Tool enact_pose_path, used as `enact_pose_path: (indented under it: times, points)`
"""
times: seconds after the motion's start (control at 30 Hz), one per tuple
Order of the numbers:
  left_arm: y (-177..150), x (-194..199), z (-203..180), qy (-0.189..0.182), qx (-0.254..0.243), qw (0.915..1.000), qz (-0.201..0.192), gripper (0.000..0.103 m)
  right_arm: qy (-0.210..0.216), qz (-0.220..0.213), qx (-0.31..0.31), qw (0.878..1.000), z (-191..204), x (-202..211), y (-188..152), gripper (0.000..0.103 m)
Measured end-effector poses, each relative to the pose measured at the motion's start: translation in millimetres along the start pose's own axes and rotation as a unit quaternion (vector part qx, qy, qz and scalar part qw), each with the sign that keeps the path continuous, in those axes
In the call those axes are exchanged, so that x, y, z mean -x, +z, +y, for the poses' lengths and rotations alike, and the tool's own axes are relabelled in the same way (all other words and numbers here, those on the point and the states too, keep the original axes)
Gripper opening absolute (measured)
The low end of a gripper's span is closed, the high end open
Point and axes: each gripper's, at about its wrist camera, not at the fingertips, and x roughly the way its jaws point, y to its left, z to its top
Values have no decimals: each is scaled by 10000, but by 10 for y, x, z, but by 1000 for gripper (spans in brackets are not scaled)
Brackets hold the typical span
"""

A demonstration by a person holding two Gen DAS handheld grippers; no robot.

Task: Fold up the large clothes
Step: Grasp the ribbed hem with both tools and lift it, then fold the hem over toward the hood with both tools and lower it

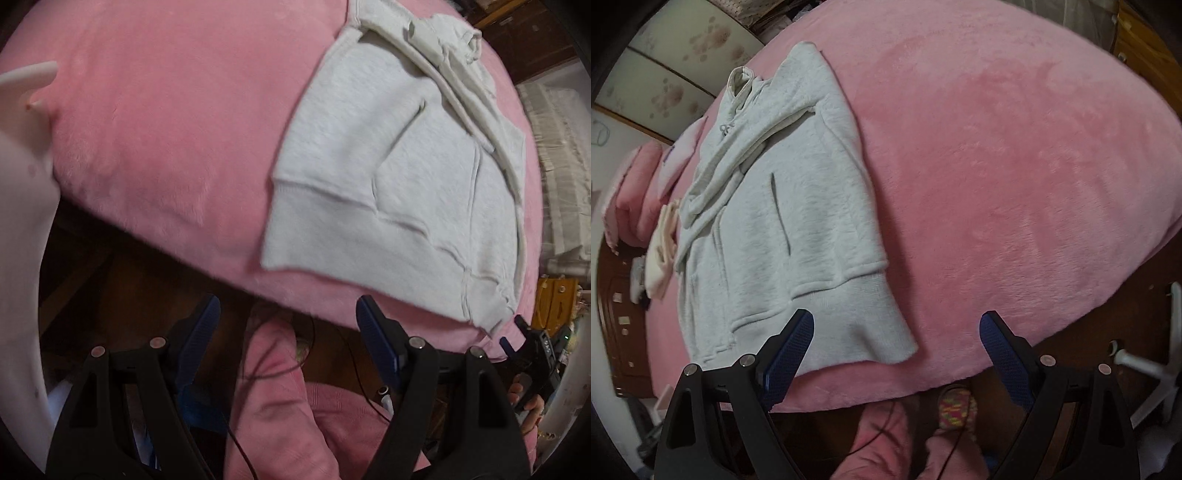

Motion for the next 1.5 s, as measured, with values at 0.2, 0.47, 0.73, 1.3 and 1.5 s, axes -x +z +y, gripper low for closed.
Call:
enact_pose_path:
  times: [0.2,0.47,0.73,1.3,1.5]
  points:
    - [366,-253,313,-1557,99,9878,20,74,238,261,232,9991,68,-320,42,78]
    - [710,-694,324,-1917,441,9767,856,73,343,517,159,9979,207,-562,180,57]
    - [800,-679,188,-1017,89,9913,836,69,254,630,535,9963,381,-478,295,50]
    - [510,-228,25,-2028,1568,9649,-570,20,718,766,792,9913,409,-456,408,11]
    - [519,192,-521,-2695,1887,9355,-1286,14,1636,513,622,9832,752,-6,550,10]
